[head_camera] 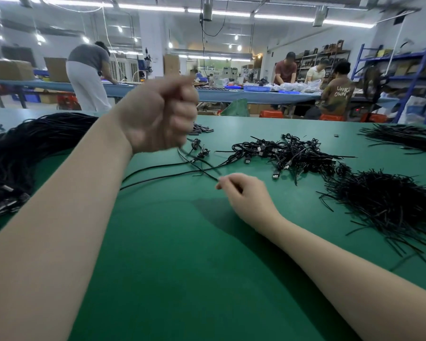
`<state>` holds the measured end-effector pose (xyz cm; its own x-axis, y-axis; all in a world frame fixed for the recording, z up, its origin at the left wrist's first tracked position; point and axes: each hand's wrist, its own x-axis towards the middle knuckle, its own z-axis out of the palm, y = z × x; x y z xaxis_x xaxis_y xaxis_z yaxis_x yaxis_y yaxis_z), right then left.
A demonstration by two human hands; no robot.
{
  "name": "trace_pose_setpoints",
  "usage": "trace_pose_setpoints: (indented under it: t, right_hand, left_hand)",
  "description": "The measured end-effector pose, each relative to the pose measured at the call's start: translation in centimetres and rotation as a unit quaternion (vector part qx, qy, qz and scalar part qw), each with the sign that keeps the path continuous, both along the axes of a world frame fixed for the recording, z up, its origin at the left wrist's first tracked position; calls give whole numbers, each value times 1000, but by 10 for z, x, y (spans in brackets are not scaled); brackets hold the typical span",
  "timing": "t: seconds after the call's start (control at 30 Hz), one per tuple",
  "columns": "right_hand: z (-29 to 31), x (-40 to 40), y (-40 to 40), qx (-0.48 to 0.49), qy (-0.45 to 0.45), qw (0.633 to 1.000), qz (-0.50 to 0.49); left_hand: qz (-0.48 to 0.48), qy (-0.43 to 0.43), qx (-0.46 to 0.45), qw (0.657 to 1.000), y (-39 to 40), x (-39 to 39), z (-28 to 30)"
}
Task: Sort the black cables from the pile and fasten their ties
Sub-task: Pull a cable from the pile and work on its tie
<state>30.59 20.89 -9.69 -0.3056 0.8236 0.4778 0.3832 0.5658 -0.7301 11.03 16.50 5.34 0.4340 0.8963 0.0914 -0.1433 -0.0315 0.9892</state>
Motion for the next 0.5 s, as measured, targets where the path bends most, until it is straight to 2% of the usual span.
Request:
trace_pose_setpoints:
  t: [0.03, 0.1, 0.13, 0.17, 0.2, 0.23, 0.27, 0.3, 0.37, 0.43, 0.47, 0.5]
  right_hand:
    - [3, 2, 3, -1, 42, 998, -41]
    - [8, 7, 6, 39, 92, 991, -90]
    - [11, 7, 3, 68, 103, 988, -91]
    - [14, 5, -1, 93, 109, 986, -84]
    - [17, 1, -6, 113, 112, 984, -75]
    - [19, -4, -12, 129, 111, 983, -63]
    - [20, -10, -17, 139, 110, 983, -39]
    - [19, -15, -22, 135, 107, 985, -4]
    - [15, -20, -28, 90, 81, 989, 86]
    - [6, -18, -27, 44, 9, 988, 148]
    - [2, -15, -24, 26, -26, 987, 157]
    - [-1, -13, -20, 10, -43, 988, 145]
  left_hand:
    - [-20, 133, -28, 991, -1, 3, -5]
    - [-37, 369, -92, 924, 6, 14, -20]
    - [-28, 440, -112, 891, 10, 22, -28]
    - [-3, 478, -106, 872, 15, 29, -34]
    - [42, 483, -78, 871, 19, 35, -39]
    - [103, 441, -37, 891, 24, 37, -42]
    - [164, 357, 2, 920, 28, 37, -42]
    - [210, 251, 29, 945, 30, 37, -39]
    - [247, 42, 64, 966, 28, 37, -25]
    - [204, -140, 91, 965, 18, 34, -10]
    - [160, -193, 103, 963, 12, 30, -3]
    - [117, -201, 110, 966, 5, 24, 3]
